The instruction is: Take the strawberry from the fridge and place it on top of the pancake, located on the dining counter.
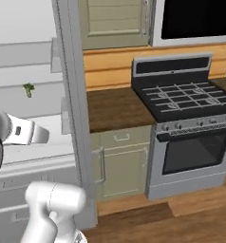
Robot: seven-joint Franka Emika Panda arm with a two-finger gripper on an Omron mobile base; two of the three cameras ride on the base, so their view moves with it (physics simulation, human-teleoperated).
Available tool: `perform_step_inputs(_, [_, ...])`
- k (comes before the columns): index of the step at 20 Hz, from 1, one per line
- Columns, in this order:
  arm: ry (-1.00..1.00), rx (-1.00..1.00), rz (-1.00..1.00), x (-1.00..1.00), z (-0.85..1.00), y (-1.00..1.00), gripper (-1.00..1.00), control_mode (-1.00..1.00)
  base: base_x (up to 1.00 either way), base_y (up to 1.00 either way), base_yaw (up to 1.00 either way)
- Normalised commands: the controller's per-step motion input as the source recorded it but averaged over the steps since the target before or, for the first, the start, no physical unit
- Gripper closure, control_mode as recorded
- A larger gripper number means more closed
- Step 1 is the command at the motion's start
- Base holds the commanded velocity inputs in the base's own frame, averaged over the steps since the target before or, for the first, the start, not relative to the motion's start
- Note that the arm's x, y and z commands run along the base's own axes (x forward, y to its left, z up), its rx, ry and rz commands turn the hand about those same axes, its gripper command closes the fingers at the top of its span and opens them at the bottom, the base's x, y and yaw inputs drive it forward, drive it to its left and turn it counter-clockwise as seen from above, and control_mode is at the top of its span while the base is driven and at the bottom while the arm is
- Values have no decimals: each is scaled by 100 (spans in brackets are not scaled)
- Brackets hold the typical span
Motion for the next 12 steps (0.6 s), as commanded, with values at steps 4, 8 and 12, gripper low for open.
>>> perform_step_inputs(4, [0, 0, 0, 0, 0, 0, 100, 100, -60, 26, -82])
perform_step_inputs(8, [0, 0, 0, 0, 0, 0, 100, 100, -53, 31, -82])
perform_step_inputs(12, [0, 0, 0, 0, 0, 0, 100, 100, -36, 4, -86])
